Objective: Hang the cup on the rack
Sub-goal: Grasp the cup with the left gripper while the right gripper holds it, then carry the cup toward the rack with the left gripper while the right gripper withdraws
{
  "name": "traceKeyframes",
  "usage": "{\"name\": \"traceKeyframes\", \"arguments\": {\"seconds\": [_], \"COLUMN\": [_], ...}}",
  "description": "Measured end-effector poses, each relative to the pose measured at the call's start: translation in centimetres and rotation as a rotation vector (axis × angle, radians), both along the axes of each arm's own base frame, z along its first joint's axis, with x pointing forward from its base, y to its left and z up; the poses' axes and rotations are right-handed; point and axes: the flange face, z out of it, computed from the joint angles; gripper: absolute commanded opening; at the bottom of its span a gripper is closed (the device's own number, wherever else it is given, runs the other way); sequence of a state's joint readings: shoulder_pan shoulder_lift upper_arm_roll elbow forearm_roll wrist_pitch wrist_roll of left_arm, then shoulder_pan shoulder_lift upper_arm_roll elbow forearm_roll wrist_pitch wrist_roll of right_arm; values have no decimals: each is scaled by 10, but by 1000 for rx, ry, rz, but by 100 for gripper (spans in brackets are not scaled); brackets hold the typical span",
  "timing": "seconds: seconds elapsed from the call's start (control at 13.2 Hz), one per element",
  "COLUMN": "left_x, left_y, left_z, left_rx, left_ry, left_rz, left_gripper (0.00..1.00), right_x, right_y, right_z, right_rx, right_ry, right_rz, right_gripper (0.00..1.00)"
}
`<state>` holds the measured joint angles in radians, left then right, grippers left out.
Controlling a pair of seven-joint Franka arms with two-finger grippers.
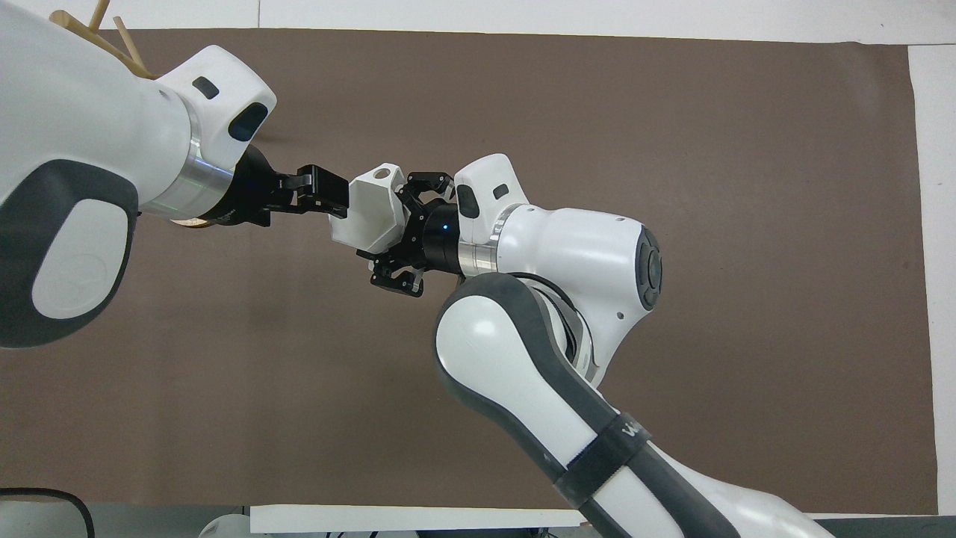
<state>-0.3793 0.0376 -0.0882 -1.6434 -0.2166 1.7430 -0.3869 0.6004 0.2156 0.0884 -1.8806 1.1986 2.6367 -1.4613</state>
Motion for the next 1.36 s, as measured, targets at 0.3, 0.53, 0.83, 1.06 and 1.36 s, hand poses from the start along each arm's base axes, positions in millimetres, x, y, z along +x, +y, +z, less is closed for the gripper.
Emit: {"name": "traceKeyframes", "arguments": {"seconds": [0.3,0.53,0.83,1.06,1.36], "left_x": [2,-7,-11,-9,1], "left_y": [-8,-20,-24,-23,-17], "left_z": [-17,-35,-43,-42,-37], "left_rx": [-18,-9,2,-9,-2], "left_ry": [-32,2,29,30,-25], "left_rz": [7,27,89,115,117], "left_gripper": [82,0,0,0,0], "right_x": [0,-1,-3,-2,7], "right_y": [0,2,4,3,-13], "right_z": [-1,-2,-1,-3,-6], "right_rx": [-1,-1,-2,2,1], "right_ry": [2,2,0,8,20], "right_rz": [0,3,6,-8,-19], "right_gripper": [25,25,41,99,99]}}
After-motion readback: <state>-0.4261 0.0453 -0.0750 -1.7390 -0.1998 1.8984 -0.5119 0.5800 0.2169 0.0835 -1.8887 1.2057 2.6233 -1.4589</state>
